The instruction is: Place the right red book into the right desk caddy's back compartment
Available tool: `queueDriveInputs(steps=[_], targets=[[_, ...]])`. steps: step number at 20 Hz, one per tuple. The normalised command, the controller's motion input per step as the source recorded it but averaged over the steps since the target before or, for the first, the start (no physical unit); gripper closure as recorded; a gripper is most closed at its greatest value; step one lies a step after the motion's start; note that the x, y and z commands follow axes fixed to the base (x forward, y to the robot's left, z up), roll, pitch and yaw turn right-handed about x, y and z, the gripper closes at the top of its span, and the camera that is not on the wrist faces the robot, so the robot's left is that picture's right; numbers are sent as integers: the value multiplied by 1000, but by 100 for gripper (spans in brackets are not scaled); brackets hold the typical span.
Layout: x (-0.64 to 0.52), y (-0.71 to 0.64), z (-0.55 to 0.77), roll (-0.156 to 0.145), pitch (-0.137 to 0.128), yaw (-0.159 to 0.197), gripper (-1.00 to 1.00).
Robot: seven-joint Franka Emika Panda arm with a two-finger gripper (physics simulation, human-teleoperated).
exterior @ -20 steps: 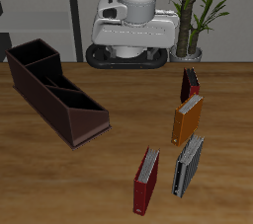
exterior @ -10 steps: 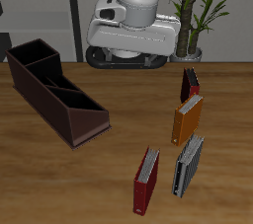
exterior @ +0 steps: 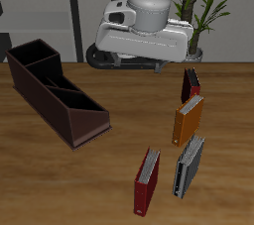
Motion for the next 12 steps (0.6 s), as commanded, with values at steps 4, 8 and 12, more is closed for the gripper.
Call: queueDriveInputs(steps=[4, 8, 12], targets=[[105, 151, -35, -1, -20, 0, -100], [162, 136, -135, 10, -6, 47, -100], [204, 210, -81, 48, -14, 55, -100]])
